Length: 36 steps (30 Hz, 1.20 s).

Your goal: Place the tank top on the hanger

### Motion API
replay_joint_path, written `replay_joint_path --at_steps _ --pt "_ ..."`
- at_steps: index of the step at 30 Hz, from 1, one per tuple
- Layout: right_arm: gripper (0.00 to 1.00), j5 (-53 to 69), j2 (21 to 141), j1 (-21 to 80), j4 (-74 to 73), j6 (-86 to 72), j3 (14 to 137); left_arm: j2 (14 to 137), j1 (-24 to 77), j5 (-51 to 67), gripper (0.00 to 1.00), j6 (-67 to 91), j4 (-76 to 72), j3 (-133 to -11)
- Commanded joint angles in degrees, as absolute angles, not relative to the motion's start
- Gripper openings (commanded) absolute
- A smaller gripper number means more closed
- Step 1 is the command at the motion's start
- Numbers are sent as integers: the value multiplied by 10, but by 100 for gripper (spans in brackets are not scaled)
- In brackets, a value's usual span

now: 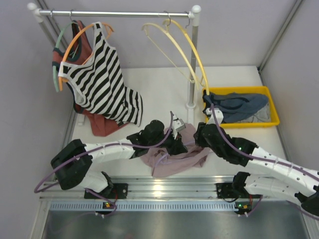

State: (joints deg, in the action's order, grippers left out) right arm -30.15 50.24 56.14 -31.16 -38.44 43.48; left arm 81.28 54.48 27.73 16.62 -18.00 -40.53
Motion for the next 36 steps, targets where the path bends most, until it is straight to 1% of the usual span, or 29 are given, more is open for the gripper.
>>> replay_joint_path --at_steps 1,2,3,4,5,6,7,8,9,13,17,21,22,30,34,36 --pt "34 -320 509 566 -272 -378 430 814 552 260 0 167 -236 -436" --pt "31 -319 509 568 -272 -378 426 814 552 256 0 169 -238 -436" --pt "26 -323 509 569 -271 -381 425 814 552 250 0 172 -240 -436" --pt "23 -325 505 570 -269 -381 422 814 553 249 0 174 -243 -437" --pt "18 -327 504 570 -269 -381 418 815 553 246 4 176 -243 -438" --pt "12 -331 503 570 -271 -381 417 816 554 238 5 180 -243 -438" --pt "7 -333 500 570 -271 -380 417 816 554 236 7 184 -243 -438" --pt "3 -335 500 571 -271 -378 415 817 555 231 13 186 -243 -438" --pt "0 -337 499 571 -268 -374 413 816 555 226 15 194 -243 -439" --pt "0 -338 494 576 -257 -361 409 813 555 196 24 213 -235 -440" --pt "0 -345 486 587 -247 -352 402 810 555 157 31 225 -209 -451" --pt "0 -355 483 595 -248 -345 400 806 554 131 42 237 -176 -471" --pt "0 -358 484 597 -248 -345 399 805 553 130 48 236 -174 -473" --pt "0 -357 468 608 -248 -331 387 769 552 73 52 259 -151 -481" --pt "0 -355 451 609 -258 -327 384 729 550 19 54 276 -131 -477" --pt "0 -352 444 610 -259 -323 381 701 550 -38 56 298 -115 -474"
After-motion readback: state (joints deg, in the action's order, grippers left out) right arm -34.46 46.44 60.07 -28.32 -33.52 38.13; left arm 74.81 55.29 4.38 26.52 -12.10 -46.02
